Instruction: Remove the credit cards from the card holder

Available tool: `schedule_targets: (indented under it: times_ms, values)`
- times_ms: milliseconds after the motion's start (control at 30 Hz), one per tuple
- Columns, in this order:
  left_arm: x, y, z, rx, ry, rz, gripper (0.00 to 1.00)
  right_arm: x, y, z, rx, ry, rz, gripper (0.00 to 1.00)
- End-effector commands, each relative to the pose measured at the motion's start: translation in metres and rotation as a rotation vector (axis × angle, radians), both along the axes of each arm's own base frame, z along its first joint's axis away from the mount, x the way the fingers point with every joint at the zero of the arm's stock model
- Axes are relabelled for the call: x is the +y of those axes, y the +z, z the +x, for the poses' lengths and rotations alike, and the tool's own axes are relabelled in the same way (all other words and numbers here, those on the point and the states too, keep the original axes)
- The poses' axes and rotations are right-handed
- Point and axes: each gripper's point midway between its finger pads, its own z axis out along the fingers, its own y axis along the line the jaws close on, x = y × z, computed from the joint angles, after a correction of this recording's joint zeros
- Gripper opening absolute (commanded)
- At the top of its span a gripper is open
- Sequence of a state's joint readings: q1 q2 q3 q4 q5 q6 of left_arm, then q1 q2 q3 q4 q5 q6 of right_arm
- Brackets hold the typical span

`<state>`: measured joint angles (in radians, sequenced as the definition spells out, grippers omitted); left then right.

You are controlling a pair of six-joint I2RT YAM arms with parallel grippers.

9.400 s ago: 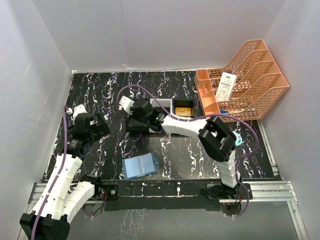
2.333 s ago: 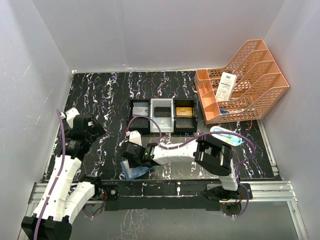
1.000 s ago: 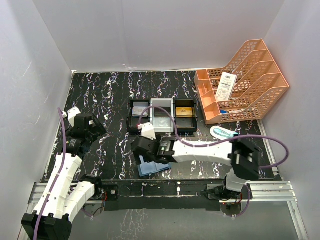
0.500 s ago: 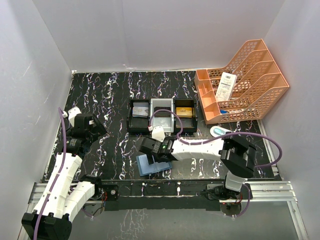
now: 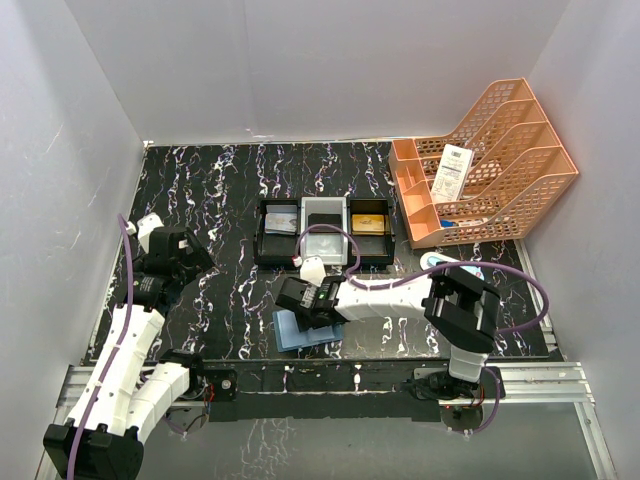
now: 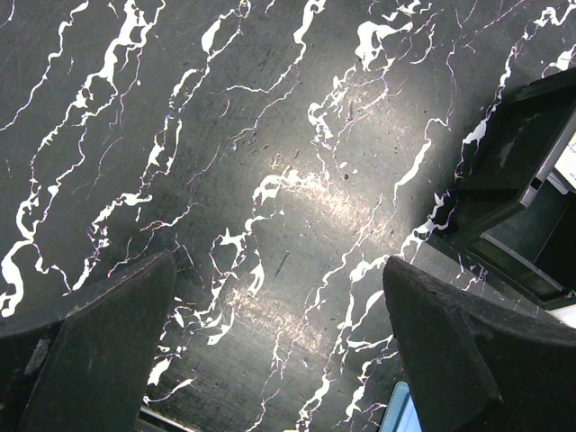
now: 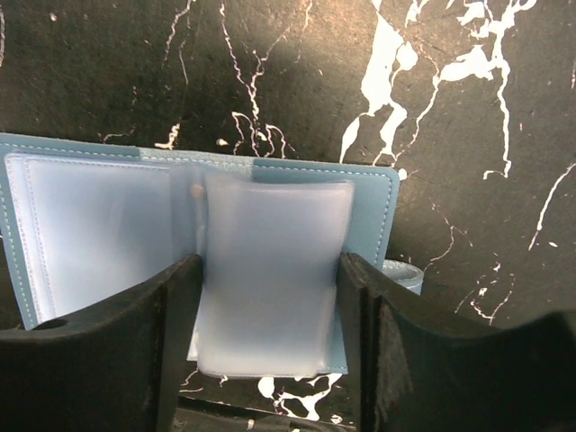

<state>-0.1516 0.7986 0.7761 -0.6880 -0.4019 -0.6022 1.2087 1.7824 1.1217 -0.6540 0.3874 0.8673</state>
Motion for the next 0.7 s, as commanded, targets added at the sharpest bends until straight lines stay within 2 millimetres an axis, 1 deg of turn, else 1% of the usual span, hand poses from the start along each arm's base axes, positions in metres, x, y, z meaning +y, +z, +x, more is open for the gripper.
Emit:
schedule_targets:
  times_ms: [0,100,200,267,333,433,467,533,600,667]
  values:
    - [0.001,0.009,0.004,-0.021,-0.002,0.002,0.99,-0.003,-0.031,-0.012,0.063,-0.009,-0.049,0.51]
    - [0.001,0.009,0.004,-0.023,-0.003,0.0,0.99,0.002,-0.024,-0.009,0.029,-0.006,-0.059,0.44]
    - [0.001,0.008,0.005,-0.022,-0.003,0.0,0.99,0.009,-0.013,-0.004,-0.007,-0.007,-0.054,0.41]
    - [0.0,0.008,0.004,-0.021,-0.004,0.0,0.99,0.014,-0.004,-0.001,-0.02,-0.003,-0.036,0.43]
    - [0.0,0.008,0.004,-0.019,-0.008,0.0,0.99,0.021,0.01,0.003,-0.042,-0.001,0.0,0.52]
    - [-0.002,0.008,0.005,-0.02,-0.016,-0.005,0.99,0.031,0.045,0.013,-0.103,0.0,0.089,0.67]
    - [-0.003,0.008,0.006,-0.02,-0.022,-0.008,0.99,0.035,0.069,0.017,-0.137,-0.007,0.15,0.72]
    - [-0.004,0.009,0.007,-0.024,-0.032,-0.013,0.99,0.033,0.098,0.025,-0.185,-0.02,0.22,0.79]
    - [-0.007,0.009,0.008,-0.028,-0.048,-0.018,0.99,0.022,0.123,0.035,-0.24,-0.058,0.271,0.83]
    - [-0.009,0.012,0.009,-0.041,-0.067,-0.025,0.99,0.002,0.145,0.049,-0.311,-0.099,0.3,0.86]
